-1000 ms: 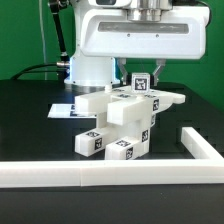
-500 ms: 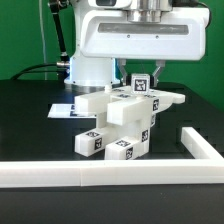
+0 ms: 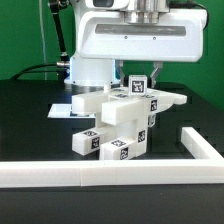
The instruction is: Assemble chair
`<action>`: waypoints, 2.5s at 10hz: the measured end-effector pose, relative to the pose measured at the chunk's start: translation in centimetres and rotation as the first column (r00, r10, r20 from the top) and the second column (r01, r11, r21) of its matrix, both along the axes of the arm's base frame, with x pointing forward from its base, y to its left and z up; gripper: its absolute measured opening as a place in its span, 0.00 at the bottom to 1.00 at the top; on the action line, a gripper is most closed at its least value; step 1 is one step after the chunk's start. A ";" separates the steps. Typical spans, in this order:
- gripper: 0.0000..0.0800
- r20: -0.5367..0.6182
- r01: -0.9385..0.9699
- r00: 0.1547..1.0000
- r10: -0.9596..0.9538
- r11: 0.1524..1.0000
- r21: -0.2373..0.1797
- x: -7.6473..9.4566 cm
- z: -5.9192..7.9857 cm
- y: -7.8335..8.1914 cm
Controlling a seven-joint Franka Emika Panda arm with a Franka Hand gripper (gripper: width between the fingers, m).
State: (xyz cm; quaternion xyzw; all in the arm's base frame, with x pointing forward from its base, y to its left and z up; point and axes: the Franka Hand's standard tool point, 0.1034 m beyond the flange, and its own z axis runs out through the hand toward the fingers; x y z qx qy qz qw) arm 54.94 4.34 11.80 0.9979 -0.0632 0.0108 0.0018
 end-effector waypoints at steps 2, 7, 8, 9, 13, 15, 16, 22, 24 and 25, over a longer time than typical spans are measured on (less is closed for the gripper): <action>0.36 0.000 0.000 1.000 0.000 1.000 0.000 0.0 0.0 0.0; 0.36 0.000 0.015 1.000 -0.015 1.000 0.000 0.0 0.0 0.0; 0.36 0.000 0.025 1.000 -0.025 1.000 0.001 0.0 0.0 0.0; 0.36 0.000 0.094 0.996 -0.094 0.996 0.003 0.0 0.0 0.0; 0.36 0.000 0.356 0.934 -0.356 0.934 0.011 0.0 0.0 0.1; 0.36 -0.001 0.474 0.880 -0.474 0.880 0.016 0.0 0.0 0.2; 0.36 -0.002 0.528 0.849 -0.528 0.849 0.018 0.0 0.0 0.2; 0.45 -0.007 0.673 0.740 -0.673 0.739 0.025 0.0 0.0 0.4; 0.62 -0.003 0.592 0.806 -0.592 0.806 0.022 0.1 0.1 0.4; 0.78 -0.001 0.505 0.863 -0.506 0.863 0.019 0.0 0.1 0.5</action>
Offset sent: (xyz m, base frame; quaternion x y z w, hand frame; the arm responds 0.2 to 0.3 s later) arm 0.0000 0.0000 0.0000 0.0000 0.0000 0.0000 1.0000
